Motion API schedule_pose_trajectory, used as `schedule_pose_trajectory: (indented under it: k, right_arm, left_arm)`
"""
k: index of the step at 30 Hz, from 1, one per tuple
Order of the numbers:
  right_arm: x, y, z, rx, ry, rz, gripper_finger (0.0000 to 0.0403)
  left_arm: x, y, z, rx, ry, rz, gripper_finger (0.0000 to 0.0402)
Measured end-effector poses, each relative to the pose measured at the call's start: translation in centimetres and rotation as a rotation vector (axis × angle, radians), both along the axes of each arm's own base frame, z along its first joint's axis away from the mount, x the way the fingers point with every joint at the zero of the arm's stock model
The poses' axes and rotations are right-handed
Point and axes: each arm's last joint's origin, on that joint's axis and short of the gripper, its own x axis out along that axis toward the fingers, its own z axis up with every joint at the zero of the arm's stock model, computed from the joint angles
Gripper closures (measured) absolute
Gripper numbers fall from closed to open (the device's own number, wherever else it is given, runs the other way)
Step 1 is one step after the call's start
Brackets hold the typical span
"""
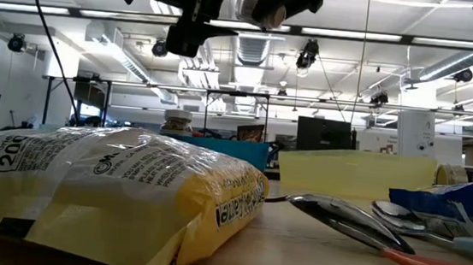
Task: Pick & Place Food Item
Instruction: Put the brown seasoning bottle into the blue bin
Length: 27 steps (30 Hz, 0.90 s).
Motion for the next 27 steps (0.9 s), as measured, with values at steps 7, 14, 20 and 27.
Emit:
schedule_pose_trajectory:
  k: [7,14,20,27]
  right_arm:
    - [0.4,0.0,0.6,-0.01,-0.032,0.021,0.0218]
    - [0.9,-0.1,0.9,-0.018,-0.089,0.031,0.0218]
    - [1.0,-0.4,0.9,-0.021,-0.095,0.025,0.0218]
    - [1.0,-0.4,0.8,-0.021,-0.09,0.024,0.0218]
  left_arm:
    - [0.1,-0.2,0.0,0.004,-0.007,0.001,0.005]
    - [0.2,-0.4,0.1,0.022,-0.016,0.009,0.0055]
    - [0.2,-0.6,0.2,0.036,-0.029,-0.006,0.0114]
    - [0.3,-0.6,0.4,0.045,-0.059,-0.014,0.021]
